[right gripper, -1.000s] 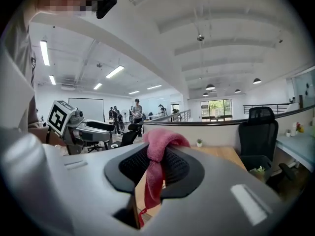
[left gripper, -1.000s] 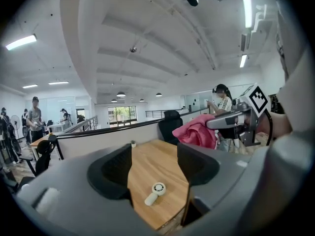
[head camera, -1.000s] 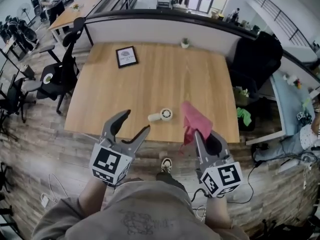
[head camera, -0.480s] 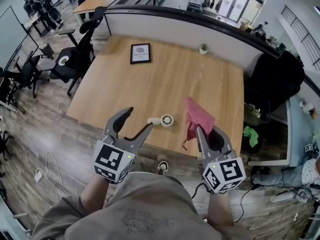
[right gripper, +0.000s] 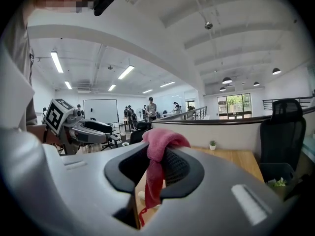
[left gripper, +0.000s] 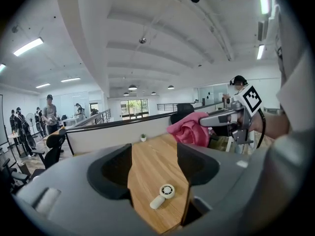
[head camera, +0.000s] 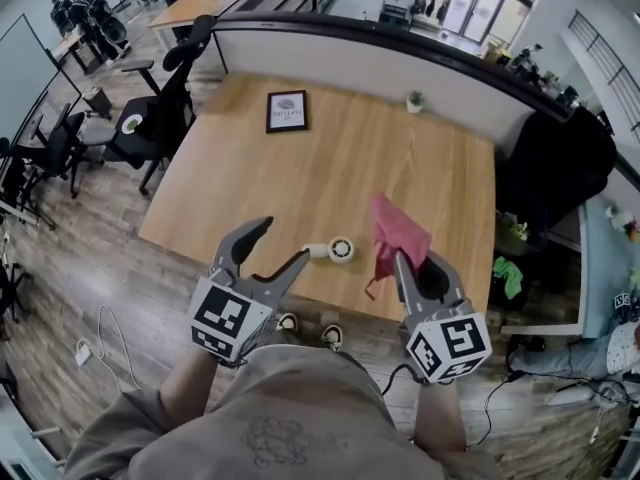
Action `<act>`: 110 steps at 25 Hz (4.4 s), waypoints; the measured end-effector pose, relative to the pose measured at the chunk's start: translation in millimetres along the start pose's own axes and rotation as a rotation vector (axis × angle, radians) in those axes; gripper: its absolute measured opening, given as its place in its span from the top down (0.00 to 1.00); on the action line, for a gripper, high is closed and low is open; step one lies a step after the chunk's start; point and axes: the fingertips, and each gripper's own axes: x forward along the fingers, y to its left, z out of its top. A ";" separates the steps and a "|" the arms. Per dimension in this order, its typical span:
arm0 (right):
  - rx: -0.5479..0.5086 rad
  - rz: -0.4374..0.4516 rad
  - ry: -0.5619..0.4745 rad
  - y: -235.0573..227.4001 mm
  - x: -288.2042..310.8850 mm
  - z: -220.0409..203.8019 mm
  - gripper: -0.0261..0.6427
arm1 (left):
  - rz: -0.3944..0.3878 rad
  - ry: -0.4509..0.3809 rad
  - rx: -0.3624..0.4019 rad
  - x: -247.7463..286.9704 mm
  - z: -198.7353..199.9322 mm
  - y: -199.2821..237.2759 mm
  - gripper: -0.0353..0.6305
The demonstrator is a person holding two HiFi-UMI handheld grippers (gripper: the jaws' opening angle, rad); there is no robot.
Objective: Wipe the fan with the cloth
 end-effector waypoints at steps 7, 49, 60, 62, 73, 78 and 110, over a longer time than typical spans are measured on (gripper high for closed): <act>0.055 -0.058 0.022 -2.1 15.5 -12.5 0.85 | -0.089 0.031 0.029 18.6 -10.3 12.0 0.51; 0.267 -0.173 0.398 -29.5 122.1 -249.7 0.85 | -0.476 0.418 0.172 172.9 -332.3 -29.3 0.52; 0.279 -0.205 0.444 -39.9 139.9 -284.2 0.85 | -0.411 0.380 0.193 180.4 -348.5 -20.8 0.64; 0.273 -0.206 0.450 -37.7 147.8 -289.3 0.85 | -0.414 0.371 0.206 178.6 -349.1 -21.1 0.65; 0.297 -0.080 0.489 19.8 191.5 -303.6 0.85 | -0.443 0.331 0.261 175.1 -346.5 -24.6 0.65; 0.382 0.095 0.505 61.4 211.7 -306.9 0.85 | -0.442 0.331 0.264 175.7 -345.9 -25.6 0.65; 0.337 0.009 0.461 46.3 201.8 -301.1 0.85 | -0.462 0.340 0.259 170.8 -344.6 -25.5 0.66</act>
